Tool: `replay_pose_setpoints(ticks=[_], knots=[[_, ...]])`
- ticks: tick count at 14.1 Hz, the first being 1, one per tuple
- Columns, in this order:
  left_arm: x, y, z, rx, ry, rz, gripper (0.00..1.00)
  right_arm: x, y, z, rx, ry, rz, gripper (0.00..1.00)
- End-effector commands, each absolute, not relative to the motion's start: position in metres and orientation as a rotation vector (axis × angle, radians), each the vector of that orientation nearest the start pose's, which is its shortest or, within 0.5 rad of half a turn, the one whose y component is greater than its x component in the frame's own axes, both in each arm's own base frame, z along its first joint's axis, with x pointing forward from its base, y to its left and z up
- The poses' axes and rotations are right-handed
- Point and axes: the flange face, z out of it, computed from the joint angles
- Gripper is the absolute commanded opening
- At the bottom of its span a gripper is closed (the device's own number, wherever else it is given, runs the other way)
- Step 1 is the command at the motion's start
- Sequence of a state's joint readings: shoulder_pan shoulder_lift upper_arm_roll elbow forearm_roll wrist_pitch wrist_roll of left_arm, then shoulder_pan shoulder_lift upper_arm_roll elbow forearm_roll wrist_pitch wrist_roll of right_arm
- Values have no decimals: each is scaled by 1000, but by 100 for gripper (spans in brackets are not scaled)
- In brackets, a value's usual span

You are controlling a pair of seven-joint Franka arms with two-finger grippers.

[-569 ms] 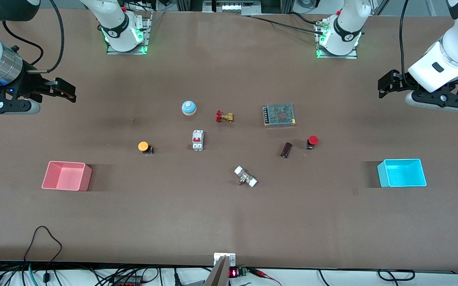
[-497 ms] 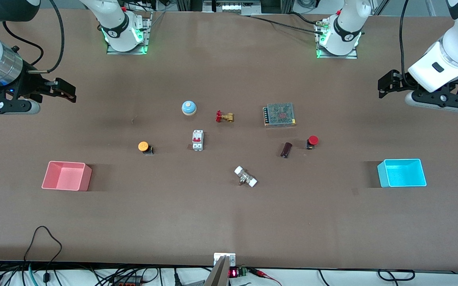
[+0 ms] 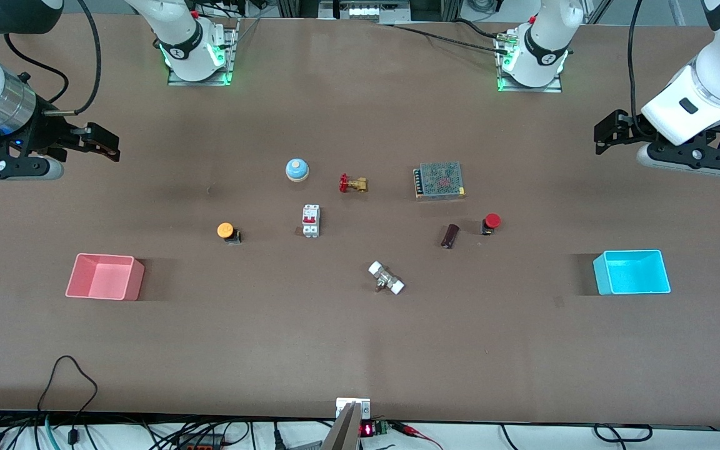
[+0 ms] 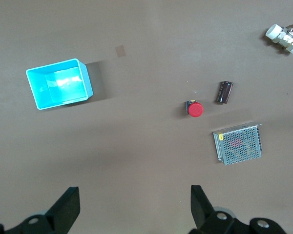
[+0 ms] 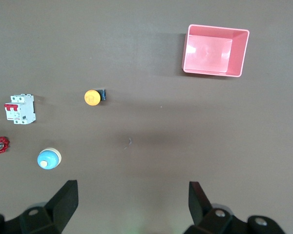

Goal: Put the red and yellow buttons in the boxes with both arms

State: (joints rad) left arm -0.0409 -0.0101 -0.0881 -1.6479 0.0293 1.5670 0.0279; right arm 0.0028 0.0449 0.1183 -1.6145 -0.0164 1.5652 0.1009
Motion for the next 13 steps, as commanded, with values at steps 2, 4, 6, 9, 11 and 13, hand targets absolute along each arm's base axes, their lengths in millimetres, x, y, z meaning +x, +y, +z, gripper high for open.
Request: replay_pose_setpoints(ticks=[2,4,6,9,11,13], knots=[[546,-69,600,-3107,268,114,100,562,73,581,-3116,-34,136,100],[546,-70,600,-3107,263,116,100,569,75,566,-3104,-45,175,100],[548,-70,596,-3107,261,128,100,576,79,548,-3096,-50,216,100],[546,-74,584,-3108,270,234,100,589,96,518,-3057,-68,245,100],[559,-75,565,-3123,277,282,100,597,110,493,-3069,-102,221,100],[597,-78,545,-3131,276,303,100,600,127,474,-3070,-137,180,100]])
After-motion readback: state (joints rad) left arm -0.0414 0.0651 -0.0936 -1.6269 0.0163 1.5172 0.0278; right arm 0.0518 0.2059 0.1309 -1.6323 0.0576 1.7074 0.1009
